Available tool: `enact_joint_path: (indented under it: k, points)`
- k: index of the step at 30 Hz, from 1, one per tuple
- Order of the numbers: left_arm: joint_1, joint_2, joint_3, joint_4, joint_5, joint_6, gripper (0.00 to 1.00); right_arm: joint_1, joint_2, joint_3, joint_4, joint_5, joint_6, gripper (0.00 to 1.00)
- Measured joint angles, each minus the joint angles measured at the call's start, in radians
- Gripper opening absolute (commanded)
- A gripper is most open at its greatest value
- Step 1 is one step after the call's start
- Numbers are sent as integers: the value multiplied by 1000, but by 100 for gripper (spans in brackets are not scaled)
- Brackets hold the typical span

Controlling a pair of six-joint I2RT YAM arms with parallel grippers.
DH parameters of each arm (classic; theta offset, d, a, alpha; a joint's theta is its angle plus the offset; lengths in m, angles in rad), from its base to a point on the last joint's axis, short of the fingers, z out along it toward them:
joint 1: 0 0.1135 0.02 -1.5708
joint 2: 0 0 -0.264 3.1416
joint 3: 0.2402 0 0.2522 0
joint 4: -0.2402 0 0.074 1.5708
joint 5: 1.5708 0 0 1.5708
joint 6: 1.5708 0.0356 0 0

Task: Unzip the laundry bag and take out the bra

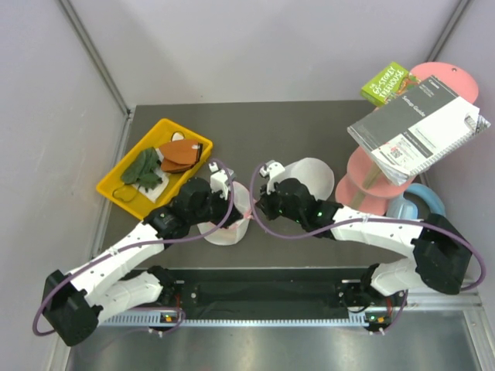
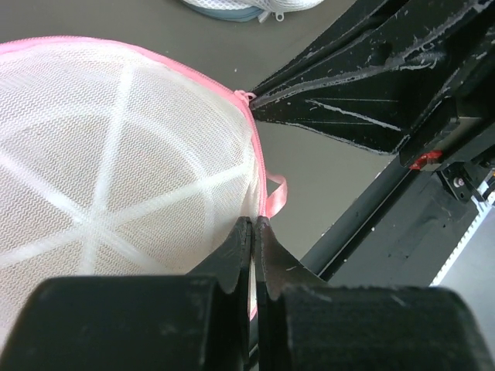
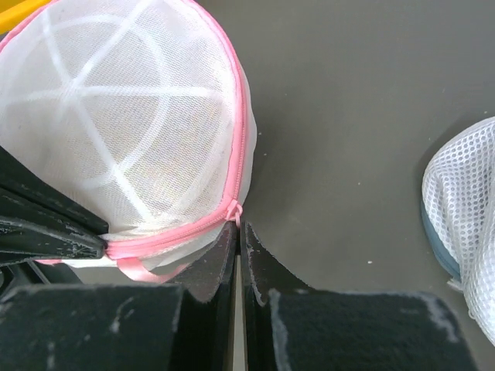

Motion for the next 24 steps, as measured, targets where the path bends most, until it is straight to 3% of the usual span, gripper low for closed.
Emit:
enact_joint_path:
  k: [18, 20, 21, 23, 24]
  points:
    - [-4, 3, 82, -25, -154, 69, 0, 8, -166, 4, -137, -8, -15, 0]
    - [-4, 12, 84, -42, -171, 69, 18, 19, -159, 4, -138, -10, -11, 0]
    - [-4, 14, 84, -53, -173, 71, 48, 24, -153, 4, -136, -13, -6, 0]
    - [-4, 13, 84, -72, -177, 82, 71, 32, -139, 3, -134, -19, 2, 0]
    - [-4, 13, 84, -75, -173, 83, 78, 33, -134, 2, -133, -24, 5, 0]
